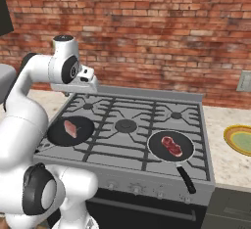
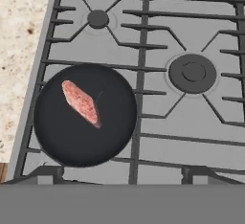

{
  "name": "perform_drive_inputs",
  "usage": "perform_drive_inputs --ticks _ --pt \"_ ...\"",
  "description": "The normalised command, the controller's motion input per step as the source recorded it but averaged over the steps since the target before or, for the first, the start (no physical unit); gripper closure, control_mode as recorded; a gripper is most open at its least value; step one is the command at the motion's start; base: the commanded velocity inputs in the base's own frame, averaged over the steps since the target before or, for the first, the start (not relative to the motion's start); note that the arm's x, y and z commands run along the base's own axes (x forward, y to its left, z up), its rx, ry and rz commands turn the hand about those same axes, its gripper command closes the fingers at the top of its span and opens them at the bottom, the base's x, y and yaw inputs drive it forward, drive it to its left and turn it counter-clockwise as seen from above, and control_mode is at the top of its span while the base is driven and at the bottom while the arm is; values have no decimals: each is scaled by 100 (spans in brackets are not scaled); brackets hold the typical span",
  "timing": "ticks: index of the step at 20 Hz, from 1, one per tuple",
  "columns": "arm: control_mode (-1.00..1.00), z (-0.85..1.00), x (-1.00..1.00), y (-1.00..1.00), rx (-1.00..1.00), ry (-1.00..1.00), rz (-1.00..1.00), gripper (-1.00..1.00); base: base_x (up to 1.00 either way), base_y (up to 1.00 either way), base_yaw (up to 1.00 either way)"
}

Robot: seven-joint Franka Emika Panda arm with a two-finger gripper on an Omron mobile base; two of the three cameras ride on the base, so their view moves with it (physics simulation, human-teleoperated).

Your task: Place one of the steaks on the plate and the other in the bowl. Then place the bowl in the fridge.

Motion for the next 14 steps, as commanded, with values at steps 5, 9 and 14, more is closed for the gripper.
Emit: perform_drive_inputs --ticks 5,9,14 --pt "-100 -36 4 78 -4 16 23 -100 0 0 0" --pt "-100 -37 9 25 -7 12 23 -100 0 0 0" --pt "-100 -32 6 2 -11 10 16 -100 0 0 0"
